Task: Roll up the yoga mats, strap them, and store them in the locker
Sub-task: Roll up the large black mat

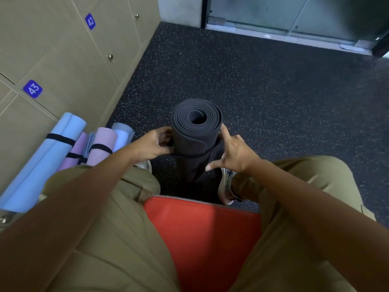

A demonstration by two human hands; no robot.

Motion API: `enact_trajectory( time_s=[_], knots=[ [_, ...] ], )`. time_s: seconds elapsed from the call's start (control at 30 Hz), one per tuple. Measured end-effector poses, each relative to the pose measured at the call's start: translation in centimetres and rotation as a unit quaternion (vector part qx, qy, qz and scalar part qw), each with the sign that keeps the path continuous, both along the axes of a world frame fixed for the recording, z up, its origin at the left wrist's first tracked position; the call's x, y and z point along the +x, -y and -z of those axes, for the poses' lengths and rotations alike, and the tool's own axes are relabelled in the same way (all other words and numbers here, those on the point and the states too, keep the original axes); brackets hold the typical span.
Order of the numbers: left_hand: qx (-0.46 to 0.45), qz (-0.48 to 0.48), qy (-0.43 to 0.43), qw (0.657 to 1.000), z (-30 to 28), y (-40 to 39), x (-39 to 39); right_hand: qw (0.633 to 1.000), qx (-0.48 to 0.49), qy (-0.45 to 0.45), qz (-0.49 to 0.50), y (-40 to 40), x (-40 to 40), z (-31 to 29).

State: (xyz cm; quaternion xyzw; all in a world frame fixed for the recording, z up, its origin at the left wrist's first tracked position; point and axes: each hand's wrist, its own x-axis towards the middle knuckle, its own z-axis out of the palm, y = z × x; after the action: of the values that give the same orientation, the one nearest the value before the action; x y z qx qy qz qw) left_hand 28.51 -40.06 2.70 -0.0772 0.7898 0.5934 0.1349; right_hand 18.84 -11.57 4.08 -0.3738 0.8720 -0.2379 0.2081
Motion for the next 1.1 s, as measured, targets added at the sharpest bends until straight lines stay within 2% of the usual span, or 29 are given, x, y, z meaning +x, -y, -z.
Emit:
enact_trajectory(
  time_s=[0.13,0.23,0.27,0.4,0.47,0.6,0.73,0.8,0.93,1.0,1.1],
  knots=[
    [0.009,0.008,0.018,1.000,0.5,0.6,-1.0,0.998,-0.031,0.047,0.023,0.7,-0.9,0.6],
    [-0.090,0.066,0.074,0.991,2.3,0.9,0.5,0.989,-0.079,0.089,0.087,0.7,-1.8,0.9],
    [-0.091,0.057,0.089,0.990,3.1,0.8,1.2,0.985,-0.095,0.101,0.101,0.4,-2.1,0.9],
    [0.027,-0.110,0.057,0.992,2.7,-1.3,-0.5,0.985,-0.095,0.122,0.072,0.6,-3.1,0.6],
    [0.040,-0.161,0.045,0.985,1.5,-2.5,-1.9,0.984,-0.105,0.130,0.067,1.3,-3.2,0.8],
    [0.082,-0.194,0.053,0.976,0.5,-3.4,-2.0,0.977,-0.128,0.154,0.081,1.8,-3.0,1.6],
    [0.081,-0.191,-0.036,0.978,-0.1,-3.6,-2.1,0.961,-0.157,0.197,0.112,2.0,-2.9,2.1],
    [0.069,-0.160,-0.087,0.981,-0.7,-3.7,-2.0,0.945,-0.178,0.241,0.131,2.6,-3.2,2.0],
    [0.045,-0.122,-0.117,0.985,-1.6,-4.2,-2.2,0.863,-0.260,0.404,0.158,3.0,-3.7,1.3],
    [-0.004,-0.153,-0.127,0.980,-2.0,-4.5,-2.5,0.843,-0.281,0.429,0.162,2.9,-3.6,0.8],
    [0.002,-0.174,-0.155,0.972,-2.2,-4.9,-3.0,0.822,-0.320,0.427,0.199,2.8,-3.2,0.6]
  ],
)
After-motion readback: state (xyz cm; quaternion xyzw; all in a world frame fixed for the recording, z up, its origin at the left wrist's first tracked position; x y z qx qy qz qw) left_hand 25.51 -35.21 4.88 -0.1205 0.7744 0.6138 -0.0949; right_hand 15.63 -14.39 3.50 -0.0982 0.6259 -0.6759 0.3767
